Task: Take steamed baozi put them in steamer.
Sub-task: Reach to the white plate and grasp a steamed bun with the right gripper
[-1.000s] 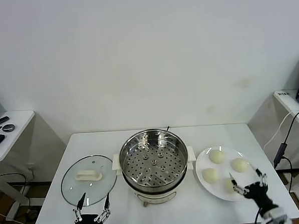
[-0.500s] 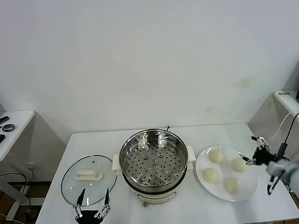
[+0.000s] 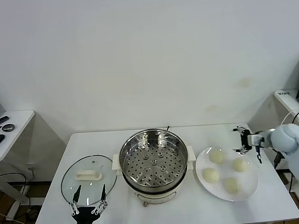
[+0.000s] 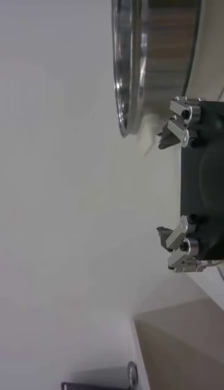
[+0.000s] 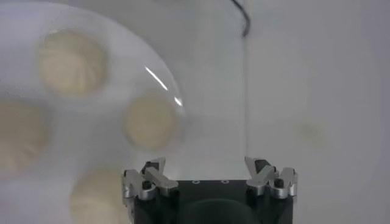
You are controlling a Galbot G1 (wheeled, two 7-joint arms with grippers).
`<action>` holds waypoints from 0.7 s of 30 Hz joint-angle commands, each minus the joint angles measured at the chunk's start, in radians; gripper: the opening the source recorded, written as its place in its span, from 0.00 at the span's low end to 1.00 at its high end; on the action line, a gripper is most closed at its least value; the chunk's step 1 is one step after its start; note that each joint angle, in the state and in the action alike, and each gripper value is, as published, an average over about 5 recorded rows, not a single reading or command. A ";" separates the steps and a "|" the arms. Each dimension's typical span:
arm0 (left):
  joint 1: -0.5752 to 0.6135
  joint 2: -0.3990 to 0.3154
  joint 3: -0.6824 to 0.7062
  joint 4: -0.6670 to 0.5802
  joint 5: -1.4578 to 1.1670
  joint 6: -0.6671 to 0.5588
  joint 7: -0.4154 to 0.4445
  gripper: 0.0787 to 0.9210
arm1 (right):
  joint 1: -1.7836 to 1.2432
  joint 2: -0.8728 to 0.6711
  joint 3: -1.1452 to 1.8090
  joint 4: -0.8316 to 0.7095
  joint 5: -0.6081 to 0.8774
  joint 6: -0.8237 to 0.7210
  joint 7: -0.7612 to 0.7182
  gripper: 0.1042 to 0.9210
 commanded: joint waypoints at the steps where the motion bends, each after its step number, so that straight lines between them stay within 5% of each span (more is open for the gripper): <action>1: -0.003 -0.002 -0.002 -0.005 0.007 0.000 -0.001 0.88 | 0.343 0.032 -0.437 -0.151 0.107 -0.079 -0.193 0.88; 21: 0.004 -0.017 -0.021 -0.019 0.020 -0.002 -0.002 0.88 | 0.321 0.136 -0.509 -0.243 0.086 -0.168 -0.145 0.88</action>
